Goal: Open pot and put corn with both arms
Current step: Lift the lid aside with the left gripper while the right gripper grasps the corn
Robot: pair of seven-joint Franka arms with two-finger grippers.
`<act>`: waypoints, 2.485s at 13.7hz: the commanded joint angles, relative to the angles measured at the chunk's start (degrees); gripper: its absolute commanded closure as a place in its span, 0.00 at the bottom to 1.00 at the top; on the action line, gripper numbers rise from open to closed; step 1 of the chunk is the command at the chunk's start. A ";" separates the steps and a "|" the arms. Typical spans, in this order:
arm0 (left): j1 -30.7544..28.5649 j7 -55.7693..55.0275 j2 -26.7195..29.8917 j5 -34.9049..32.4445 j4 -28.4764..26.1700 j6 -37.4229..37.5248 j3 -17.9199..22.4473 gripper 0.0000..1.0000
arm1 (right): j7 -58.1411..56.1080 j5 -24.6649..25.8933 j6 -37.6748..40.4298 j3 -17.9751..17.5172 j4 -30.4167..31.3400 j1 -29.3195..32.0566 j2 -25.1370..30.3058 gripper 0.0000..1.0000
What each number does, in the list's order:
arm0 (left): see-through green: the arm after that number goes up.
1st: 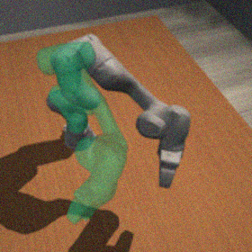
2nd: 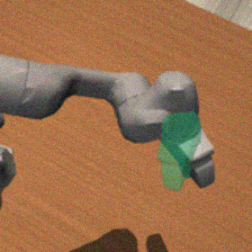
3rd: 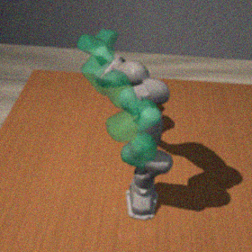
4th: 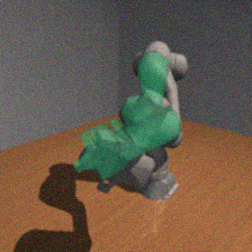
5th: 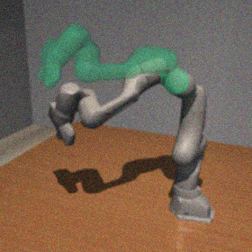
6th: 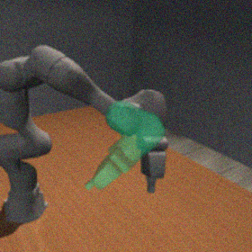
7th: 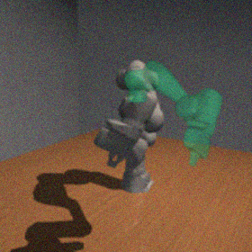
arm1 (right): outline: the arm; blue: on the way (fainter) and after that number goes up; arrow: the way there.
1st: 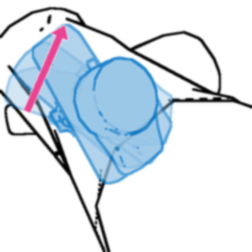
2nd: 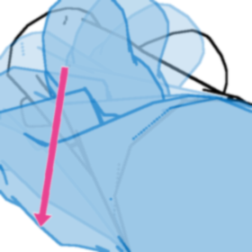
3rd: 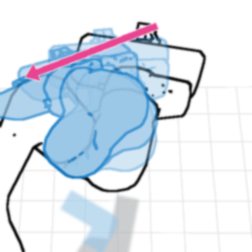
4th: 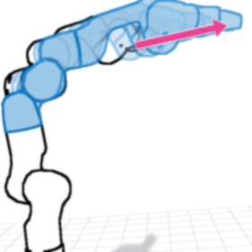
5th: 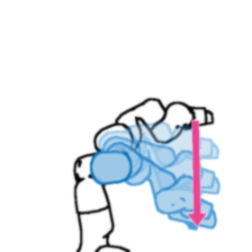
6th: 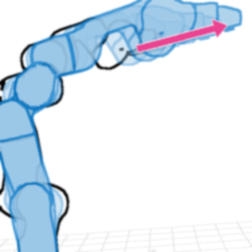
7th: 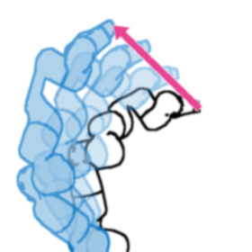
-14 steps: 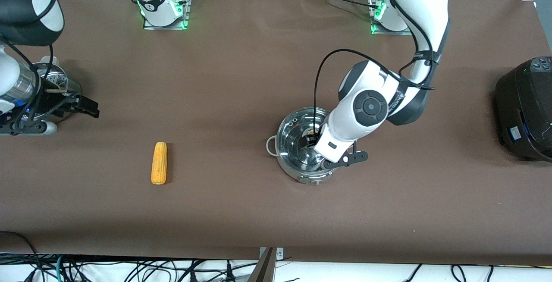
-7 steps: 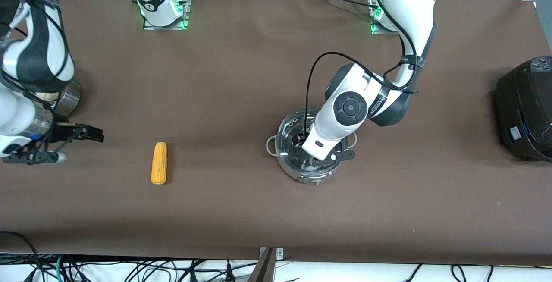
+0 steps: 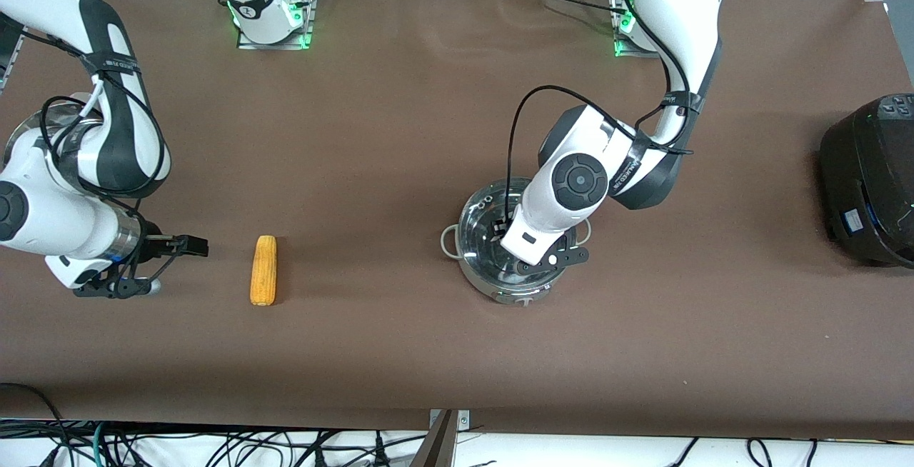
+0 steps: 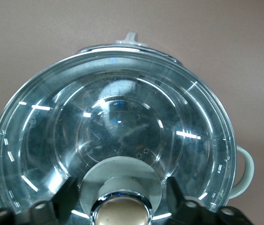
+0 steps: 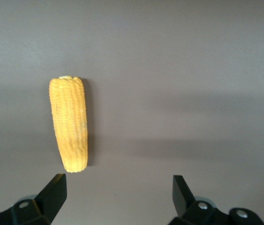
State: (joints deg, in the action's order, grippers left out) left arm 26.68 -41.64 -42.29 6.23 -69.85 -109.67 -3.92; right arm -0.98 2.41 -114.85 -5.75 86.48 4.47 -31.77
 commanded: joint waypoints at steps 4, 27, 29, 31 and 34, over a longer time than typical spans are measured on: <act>0.56 -0.46 -0.16 -1.40 1.12 2.26 0.49 1.00 | 3.85 0.04 -7.55 -0.23 2.98 -2.88 -2.42 0.00; -26.40 30.46 5.20 -1.31 5.08 18.80 1.81 1.00 | 8.27 -0.13 -17.77 -0.31 3.70 -5.96 -10.68 0.00; -28.44 36.86 5.37 -1.40 0.27 13.54 1.81 1.00 | 8.27 -0.22 -18.82 -0.31 3.70 -6.05 -11.38 0.00; -29.41 38.30 5.72 -2.27 -4.57 9.58 1.90 1.00 | 8.27 -0.22 -20.58 -0.40 3.87 -6.05 -12.35 0.00; -32.12 39.00 5.73 -6.40 -11.86 0.81 1.81 1.00 | 8.19 -0.22 -21.81 -0.40 3.87 -6.57 -12.97 0.14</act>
State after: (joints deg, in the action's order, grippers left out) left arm -3.13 -4.59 -38.86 2.15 -76.10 -104.01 -1.42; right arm 6.79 2.39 -135.44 -5.94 90.09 -1.70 -44.61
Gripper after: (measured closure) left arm 0.502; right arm 0.000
